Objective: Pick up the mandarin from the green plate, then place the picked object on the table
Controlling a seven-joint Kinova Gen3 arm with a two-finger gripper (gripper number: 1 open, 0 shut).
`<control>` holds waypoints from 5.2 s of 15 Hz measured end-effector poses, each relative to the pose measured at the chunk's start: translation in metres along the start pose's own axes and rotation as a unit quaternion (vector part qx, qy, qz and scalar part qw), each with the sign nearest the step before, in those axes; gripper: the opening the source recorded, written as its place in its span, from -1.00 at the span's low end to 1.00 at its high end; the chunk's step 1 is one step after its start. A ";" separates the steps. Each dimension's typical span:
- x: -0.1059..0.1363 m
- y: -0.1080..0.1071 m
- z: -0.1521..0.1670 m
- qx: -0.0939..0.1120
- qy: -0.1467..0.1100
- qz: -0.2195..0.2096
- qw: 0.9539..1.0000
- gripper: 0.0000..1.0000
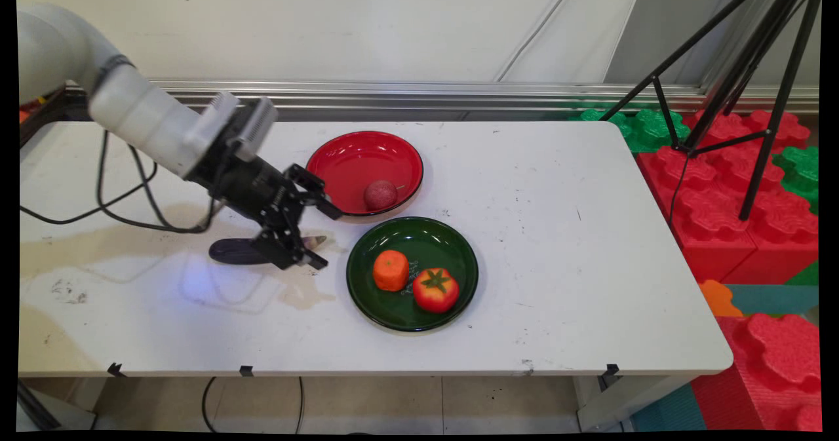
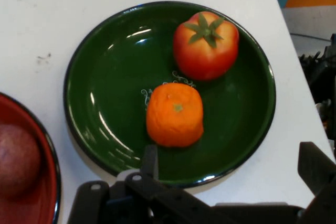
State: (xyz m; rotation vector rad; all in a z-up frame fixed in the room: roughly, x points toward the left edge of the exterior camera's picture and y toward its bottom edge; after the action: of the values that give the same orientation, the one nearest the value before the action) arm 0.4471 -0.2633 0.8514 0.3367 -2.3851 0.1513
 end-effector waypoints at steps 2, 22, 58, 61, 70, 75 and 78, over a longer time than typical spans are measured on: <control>0.001 -0.003 0.017 -0.002 -0.009 0.002 1.000 1.00; 0.011 -0.032 0.111 -0.009 -0.057 0.021 0.998 1.00; 0.024 -0.025 0.046 0.009 0.002 -0.008 1.000 -1.00; 0.022 -0.022 0.028 0.010 0.008 -0.011 1.000 -1.00; 0.003 -0.011 -0.051 0.024 0.019 -0.030 0.999 -1.00; -0.011 -0.014 -0.082 0.033 0.010 -0.037 0.999 -1.00; -0.021 -0.018 -0.095 0.040 -0.002 -0.037 0.999 -1.00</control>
State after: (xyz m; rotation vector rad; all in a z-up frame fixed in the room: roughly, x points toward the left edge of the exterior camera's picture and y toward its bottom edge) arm 0.5287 -0.2573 0.9076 0.4629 -2.3704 0.2125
